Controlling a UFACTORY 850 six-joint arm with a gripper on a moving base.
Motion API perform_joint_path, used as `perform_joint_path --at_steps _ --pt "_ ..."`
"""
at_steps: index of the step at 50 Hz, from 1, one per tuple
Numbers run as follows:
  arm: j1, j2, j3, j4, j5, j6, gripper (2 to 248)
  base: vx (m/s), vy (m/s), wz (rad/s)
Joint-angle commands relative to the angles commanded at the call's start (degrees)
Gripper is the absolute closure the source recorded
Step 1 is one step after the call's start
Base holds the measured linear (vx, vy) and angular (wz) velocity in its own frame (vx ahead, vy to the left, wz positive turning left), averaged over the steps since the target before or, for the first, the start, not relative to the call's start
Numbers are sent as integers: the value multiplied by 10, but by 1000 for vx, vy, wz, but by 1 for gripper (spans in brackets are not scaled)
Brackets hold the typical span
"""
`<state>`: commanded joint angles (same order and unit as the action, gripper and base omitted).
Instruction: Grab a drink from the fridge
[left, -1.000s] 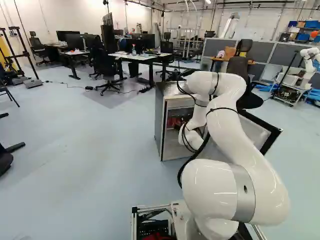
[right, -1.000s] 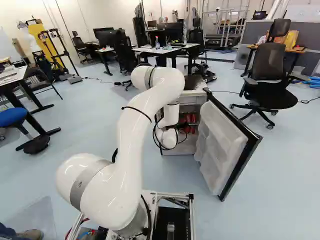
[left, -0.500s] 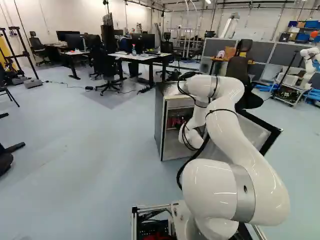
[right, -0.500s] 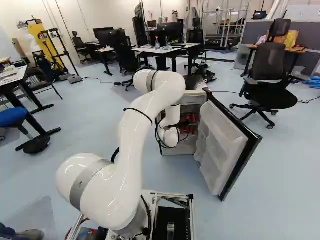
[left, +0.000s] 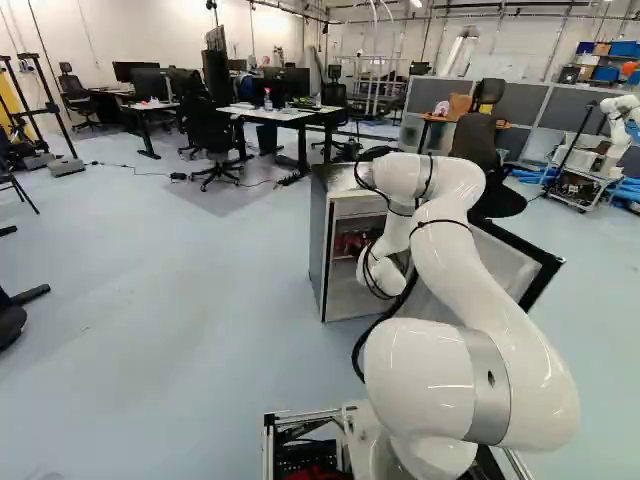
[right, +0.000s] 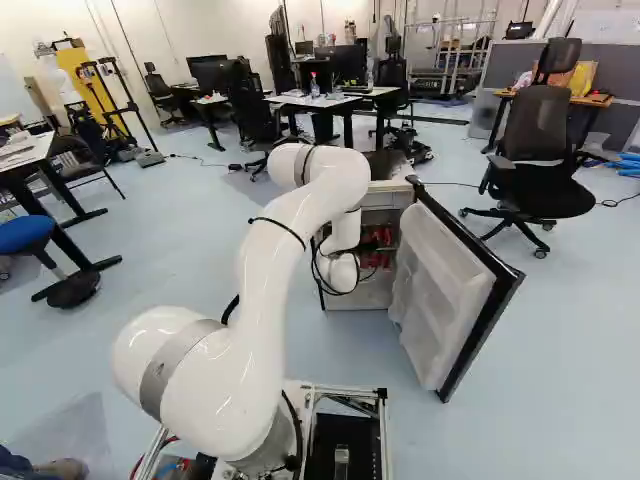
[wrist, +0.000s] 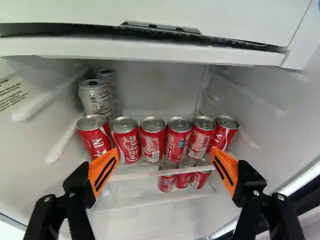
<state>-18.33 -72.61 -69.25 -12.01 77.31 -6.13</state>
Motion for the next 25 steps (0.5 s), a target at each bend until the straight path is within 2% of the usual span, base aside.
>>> perform_joint_path --at_steps 11,23,25 --pt "0 0 0 0 -4 3 3 0 0 0" --pt "0 0 0 0 -4 61 3 0 0 0" --pt "0 0 0 0 -4 61 3 0 0 0"
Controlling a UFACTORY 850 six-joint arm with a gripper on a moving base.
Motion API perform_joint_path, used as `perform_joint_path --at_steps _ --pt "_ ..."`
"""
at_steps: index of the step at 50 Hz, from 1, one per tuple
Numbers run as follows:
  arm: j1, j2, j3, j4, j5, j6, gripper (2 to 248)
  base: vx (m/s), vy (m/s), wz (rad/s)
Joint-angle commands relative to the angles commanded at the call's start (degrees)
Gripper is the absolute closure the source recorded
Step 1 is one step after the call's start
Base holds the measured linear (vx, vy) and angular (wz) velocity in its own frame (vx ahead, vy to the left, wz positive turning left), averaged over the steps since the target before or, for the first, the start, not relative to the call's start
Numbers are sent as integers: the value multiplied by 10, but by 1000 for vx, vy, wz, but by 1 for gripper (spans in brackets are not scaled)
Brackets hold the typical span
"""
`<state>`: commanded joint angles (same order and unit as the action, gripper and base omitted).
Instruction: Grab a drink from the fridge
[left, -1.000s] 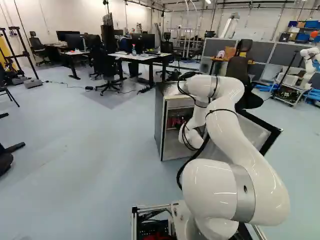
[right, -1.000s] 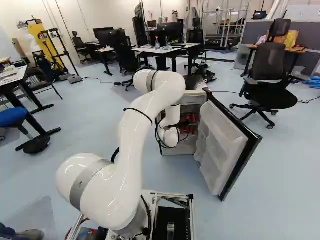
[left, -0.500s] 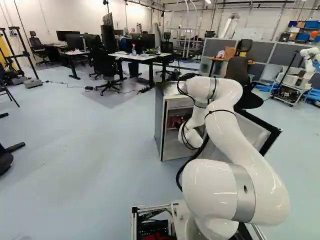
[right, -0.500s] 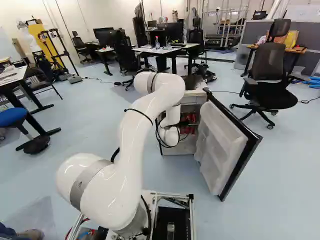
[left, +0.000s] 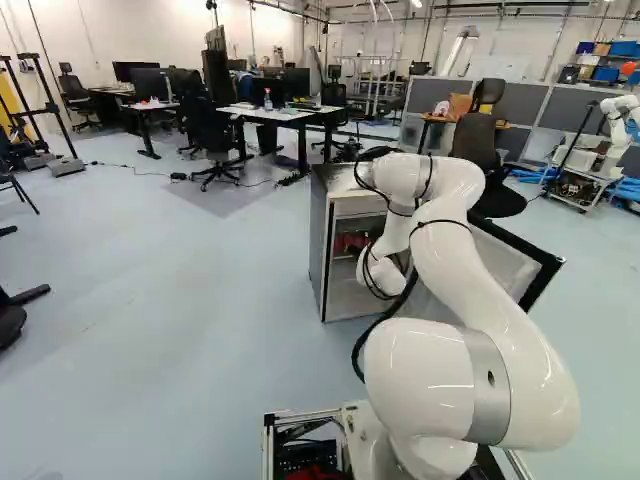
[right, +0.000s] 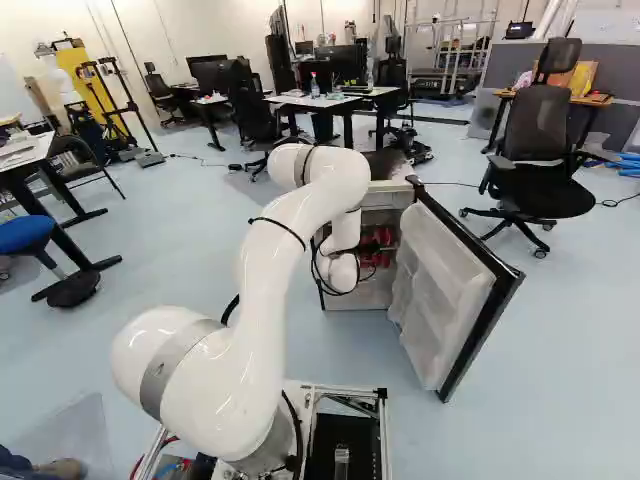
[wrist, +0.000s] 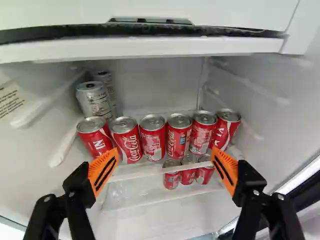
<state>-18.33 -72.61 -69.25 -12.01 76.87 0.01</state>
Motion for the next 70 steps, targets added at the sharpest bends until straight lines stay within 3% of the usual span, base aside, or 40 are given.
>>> perform_joint_path --at_steps 11,12,17,18,22,23,27,28,48,49,59,60,70 --pt "0 0 0 0 0 0 3 0 0 0" --pt "0 0 0 0 0 0 12 0 0 0" --pt "0 0 0 0 0 0 12 0 0 0" --pt "0 0 0 0 0 0 26 0 0 0" --pt "0 0 0 0 0 0 26 0 0 0" --pt "0 0 0 0 0 0 38 0 0 0" --pt "0 0 0 0 0 0 38 0 0 0" --pt "0 0 0 0 0 0 50 0 0 0" --pt "0 0 0 0 0 0 55 0 0 0" --pt "0 0 0 0 0 0 68 0 0 0" --pt "0 0 0 0 0 0 82 0 0 0" --pt "0 0 0 0 0 0 94 0 0 0" --pt "0 0 0 0 0 0 98 0 0 0"
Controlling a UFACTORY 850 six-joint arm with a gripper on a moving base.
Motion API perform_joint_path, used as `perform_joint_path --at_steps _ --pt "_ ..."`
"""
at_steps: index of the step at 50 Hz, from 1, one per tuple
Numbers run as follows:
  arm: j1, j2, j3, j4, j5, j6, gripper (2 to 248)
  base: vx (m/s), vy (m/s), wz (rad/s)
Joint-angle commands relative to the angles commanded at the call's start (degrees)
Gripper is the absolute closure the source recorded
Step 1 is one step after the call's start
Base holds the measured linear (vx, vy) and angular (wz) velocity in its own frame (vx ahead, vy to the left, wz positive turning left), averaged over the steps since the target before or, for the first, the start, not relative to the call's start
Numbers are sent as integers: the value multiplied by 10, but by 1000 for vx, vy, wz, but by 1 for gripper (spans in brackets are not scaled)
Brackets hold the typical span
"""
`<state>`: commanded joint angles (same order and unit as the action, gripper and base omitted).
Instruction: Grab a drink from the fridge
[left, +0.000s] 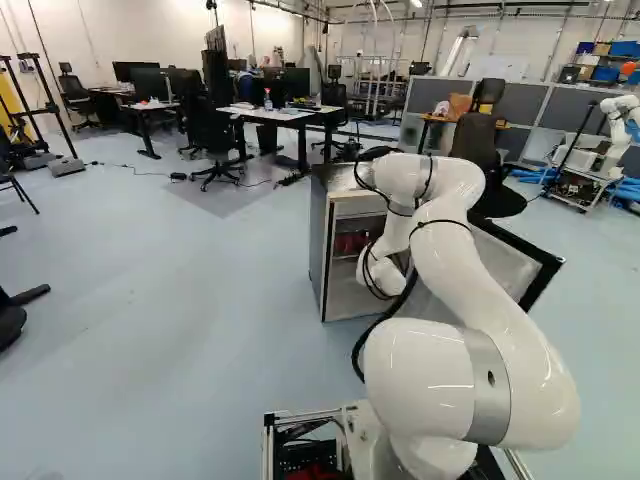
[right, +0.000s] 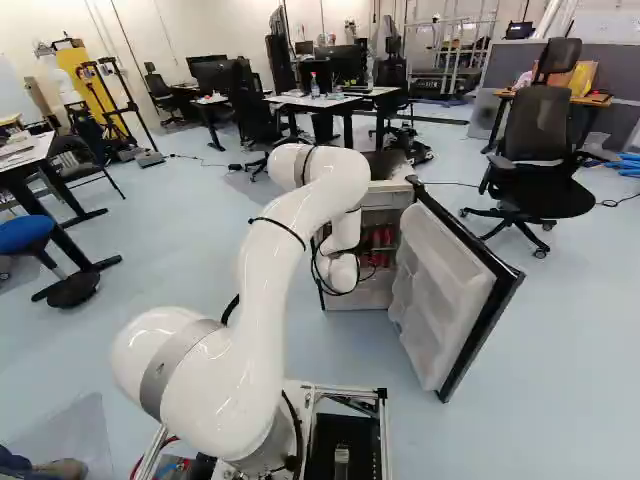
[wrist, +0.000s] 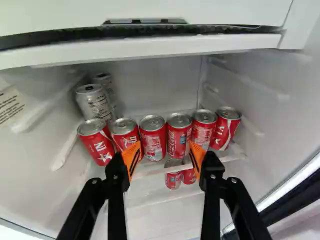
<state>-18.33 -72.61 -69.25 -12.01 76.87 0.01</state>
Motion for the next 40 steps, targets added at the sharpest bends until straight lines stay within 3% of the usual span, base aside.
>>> perform_joint_path --at_steps 15,16,40 --pt "0 0 0 0 0 0 102 0 0 0" --pt "0 0 0 0 0 0 112 0 0 0" --pt "0 -1 -3 0 0 0 110 0 0 0"
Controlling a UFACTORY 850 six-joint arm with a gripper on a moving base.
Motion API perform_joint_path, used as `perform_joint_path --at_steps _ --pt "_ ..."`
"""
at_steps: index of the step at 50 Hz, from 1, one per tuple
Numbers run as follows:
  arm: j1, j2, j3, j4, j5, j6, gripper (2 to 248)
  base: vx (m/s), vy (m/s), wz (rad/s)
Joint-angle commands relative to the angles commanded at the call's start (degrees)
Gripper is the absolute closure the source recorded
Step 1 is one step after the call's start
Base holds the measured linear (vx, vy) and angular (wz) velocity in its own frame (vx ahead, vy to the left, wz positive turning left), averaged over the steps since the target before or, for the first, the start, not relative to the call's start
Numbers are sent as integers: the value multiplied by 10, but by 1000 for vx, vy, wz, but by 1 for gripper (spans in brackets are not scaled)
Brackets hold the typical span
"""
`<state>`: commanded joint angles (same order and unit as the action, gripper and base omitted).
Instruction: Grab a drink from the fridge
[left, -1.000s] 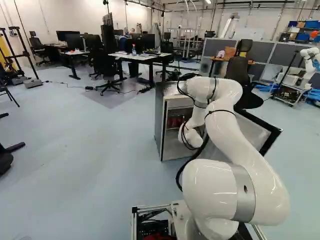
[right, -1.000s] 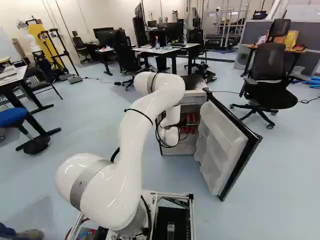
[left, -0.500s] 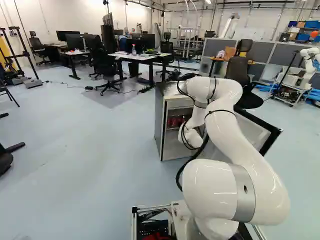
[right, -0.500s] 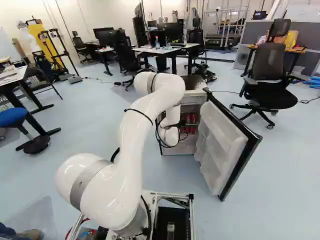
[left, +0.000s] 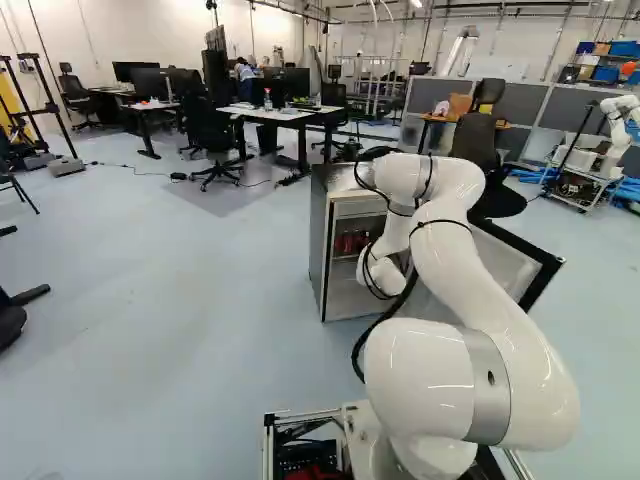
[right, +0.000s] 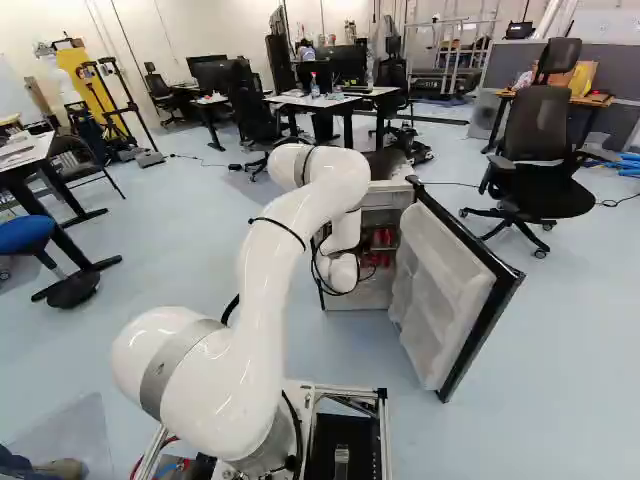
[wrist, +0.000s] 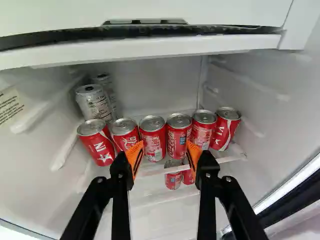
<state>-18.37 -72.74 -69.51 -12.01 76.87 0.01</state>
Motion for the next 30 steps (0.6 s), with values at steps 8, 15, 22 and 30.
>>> perform_joint_path --at_steps 8,15,22,30 --pt "-1 -3 -6 0 0 0 110 0 0 0" --pt "-4 -7 -13 0 0 0 110 0 0 0" --pt "-6 -11 -21 0 0 0 110 0 0 0" --pt "-9 -16 -31 0 -2 0 110 0 0 0"
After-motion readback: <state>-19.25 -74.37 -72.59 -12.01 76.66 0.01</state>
